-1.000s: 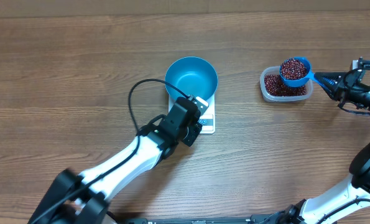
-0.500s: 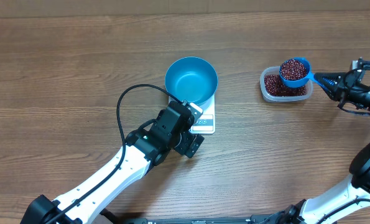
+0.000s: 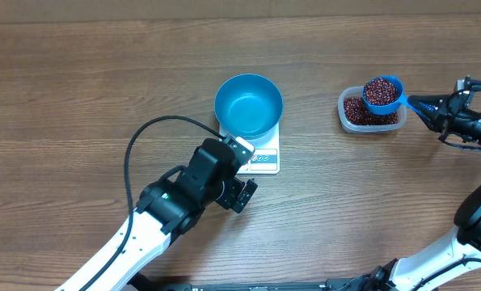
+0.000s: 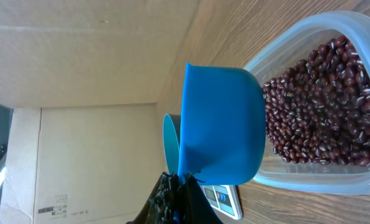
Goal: Scoop item into bowl and weigh 150g on scale
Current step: 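Pull the left gripper back from the scale toward the front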
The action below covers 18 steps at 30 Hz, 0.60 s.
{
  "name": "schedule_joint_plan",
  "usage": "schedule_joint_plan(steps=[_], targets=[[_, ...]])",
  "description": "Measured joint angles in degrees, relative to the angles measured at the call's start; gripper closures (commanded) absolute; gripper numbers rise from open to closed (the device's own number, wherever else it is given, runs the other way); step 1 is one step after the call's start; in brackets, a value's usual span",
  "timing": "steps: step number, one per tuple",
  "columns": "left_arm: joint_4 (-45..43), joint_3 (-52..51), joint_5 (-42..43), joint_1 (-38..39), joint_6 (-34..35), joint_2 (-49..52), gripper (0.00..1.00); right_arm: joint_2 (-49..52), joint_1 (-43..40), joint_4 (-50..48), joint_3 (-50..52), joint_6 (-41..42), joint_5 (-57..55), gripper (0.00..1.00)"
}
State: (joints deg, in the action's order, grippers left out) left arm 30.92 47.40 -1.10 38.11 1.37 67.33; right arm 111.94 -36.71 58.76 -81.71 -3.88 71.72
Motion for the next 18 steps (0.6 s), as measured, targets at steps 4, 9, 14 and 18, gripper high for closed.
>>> schedule_joint_plan(steps=[4,9,14,18], targets=[[2.9,0.0,-0.1,0.0,0.0,-4.1,0.00,0.0,0.0,0.3,0.0,0.0,0.0,0.96],[7.3,0.0,-1.3,0.0,0.0,-8.9,0.00,0.0,0.0,0.4,0.0,0.0,0.0,0.96],[9.4,-0.1,-1.7,0.0,0.0,-14.2,0.00,0.0,0.0,0.4,0.0,0.0,0.0,0.96],[8.4,-3.2,-2.8,0.0,1.3,-21.0,0.00,0.0,0.0,0.8,0.0,0.0,0.0,0.96]])
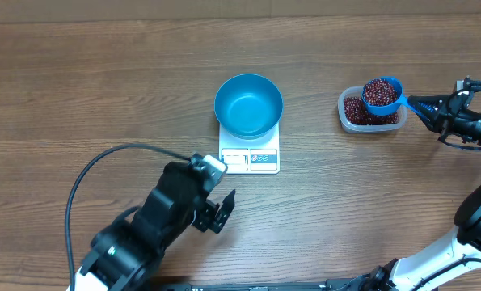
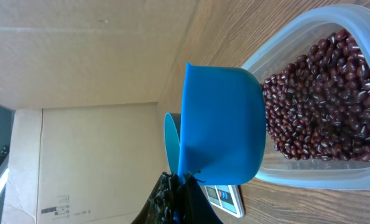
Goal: Scoop item into bowl and weigh 150g on scale
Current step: 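Pull the left gripper back from the scale toward the front, then lift the bean-filled scoop out of the tub with the right gripper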
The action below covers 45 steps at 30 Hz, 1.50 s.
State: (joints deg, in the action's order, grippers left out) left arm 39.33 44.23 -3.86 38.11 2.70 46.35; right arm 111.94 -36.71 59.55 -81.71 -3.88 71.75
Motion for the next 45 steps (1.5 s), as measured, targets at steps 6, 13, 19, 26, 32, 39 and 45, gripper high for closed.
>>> schedule_joint_plan(steps=[6,13,19,26,32,39,45], targets=[[-6.2,-10.3,-1.3,0.0,0.8,-6.5,0.00,0.0,0.0,0.0,0.0,0.0,0.0,0.96],[-11.3,-14.6,-1.3,0.0,0.3,-0.4,0.00,0.0,0.0,-0.1,0.0,-0.3,0.0,0.96],[-18.0,-14.9,-1.3,0.0,-1.9,11.2,0.00,0.0,0.0,-0.4,0.0,-0.5,0.0,0.96],[-23.8,-14.9,-1.1,0.0,-4.0,18.4,0.00,0.0,0.0,-1.1,0.0,-0.5,-0.1,0.96],[-25.7,-14.9,-0.5,0.0,-4.4,19.5,0.00,0.0,0.0,-1.0,0.0,-0.6,-0.1,0.96],[-27.3,-14.9,0.2,0.0,-4.4,19.5,0.00,0.0,0.0,-1.0,0.0,-0.6,0.0,0.96],[-27.3,-14.9,0.2,0.0,-4.4,19.5,0.01,0.0,0.0,-1.0,0.0,-0.6,-0.1,0.96]])
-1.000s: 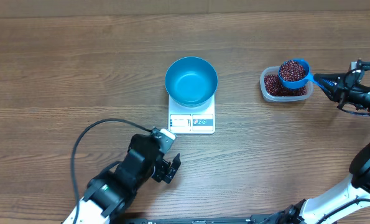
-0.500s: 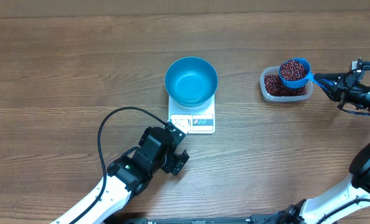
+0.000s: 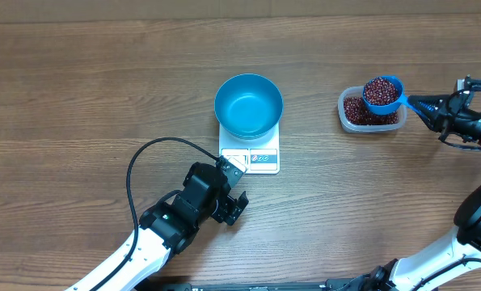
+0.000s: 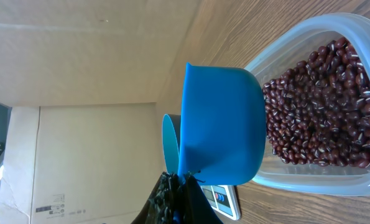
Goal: Scoop item into bowl and weigh 150g on scale
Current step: 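Lift the bean-filled scoop out of the tub with the right gripper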
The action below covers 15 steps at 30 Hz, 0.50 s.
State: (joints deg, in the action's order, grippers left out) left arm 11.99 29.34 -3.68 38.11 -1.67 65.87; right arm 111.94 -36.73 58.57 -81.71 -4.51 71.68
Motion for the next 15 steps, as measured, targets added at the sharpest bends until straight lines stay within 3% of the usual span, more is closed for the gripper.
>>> schedule_joint_plan(steps=[15], targets=[[0.2,1.5,0.0,0.0,0.0,0.0,0.01,0.0,0.0,0.1,0.0,0.0,0.0,0.96]])
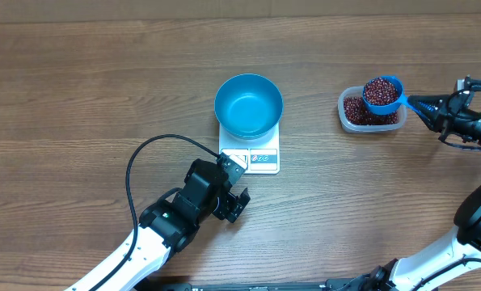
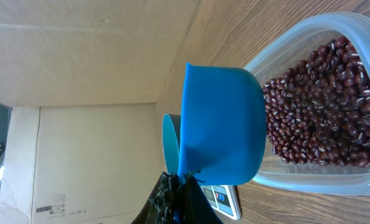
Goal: Scoop item into bowl and weigh 150g on scale
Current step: 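Lift the bean-filled scoop out of the tub with the right gripper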
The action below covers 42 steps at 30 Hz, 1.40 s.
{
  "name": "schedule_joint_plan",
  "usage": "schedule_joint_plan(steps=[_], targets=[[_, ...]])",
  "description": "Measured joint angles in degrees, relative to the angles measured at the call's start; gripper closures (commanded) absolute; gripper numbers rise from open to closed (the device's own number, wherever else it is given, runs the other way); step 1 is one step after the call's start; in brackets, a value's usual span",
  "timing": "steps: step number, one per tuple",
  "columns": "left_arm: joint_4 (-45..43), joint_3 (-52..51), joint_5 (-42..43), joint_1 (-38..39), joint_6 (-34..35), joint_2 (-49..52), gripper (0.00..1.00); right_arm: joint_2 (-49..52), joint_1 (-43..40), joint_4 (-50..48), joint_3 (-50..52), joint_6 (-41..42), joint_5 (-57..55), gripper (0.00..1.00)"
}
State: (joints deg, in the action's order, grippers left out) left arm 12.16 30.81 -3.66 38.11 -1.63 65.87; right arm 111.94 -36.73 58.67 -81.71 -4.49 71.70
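Observation:
A blue bowl (image 1: 249, 105) stands empty on the white scale (image 1: 260, 160). At the right, a clear tub of red beans (image 1: 357, 113) sits on the table. Above its right part hangs a blue scoop (image 1: 382, 94) heaped with beans, my right gripper (image 1: 428, 107) shut on its handle. In the right wrist view the scoop (image 2: 222, 124) fills the middle, my right gripper (image 2: 181, 186) clamps its handle, the tub (image 2: 321, 112) lies beyond, and the bowl's rim (image 2: 170, 143) and scale (image 2: 225, 200) show behind. My left gripper (image 1: 235, 204) hovers just off the scale's front left corner, holding nothing visible.
The left arm's black cable (image 1: 143, 162) loops over the table left of the scale. The wooden table (image 1: 103, 81) stretches wide on all sides. A cardboard wall (image 2: 79, 62) stands behind it.
Almost nothing has changed. My left gripper sits a touch closer to the scale's front left corner. The right gripper and the full scoop are where they were.
My left gripper was first at the scale's front left corner, by its buttons. Then it stood farther back toward the lower left. After that it was close to the corner again, as now. The right gripper held the full scoop over the tub at every moment.

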Motion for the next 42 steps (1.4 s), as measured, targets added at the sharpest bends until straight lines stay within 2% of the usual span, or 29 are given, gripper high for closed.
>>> schedule_joint_plan(steps=[24,32,42], targets=[[0.0,0.0,0.0,0.0,0.0,0.0,0.00,0.0,0.0,2.1,0.0,0.0,0.2,0.96],[0.0,0.0,0.0,0.0,0.0,0.0,0.01,0.0,0.0,2.3,0.0,0.0,8.0,0.96],[0.0,0.0,0.0,0.0,0.0,0.0,0.01,0.0,0.1,2.9,0.0,0.0,10.2,0.96]])
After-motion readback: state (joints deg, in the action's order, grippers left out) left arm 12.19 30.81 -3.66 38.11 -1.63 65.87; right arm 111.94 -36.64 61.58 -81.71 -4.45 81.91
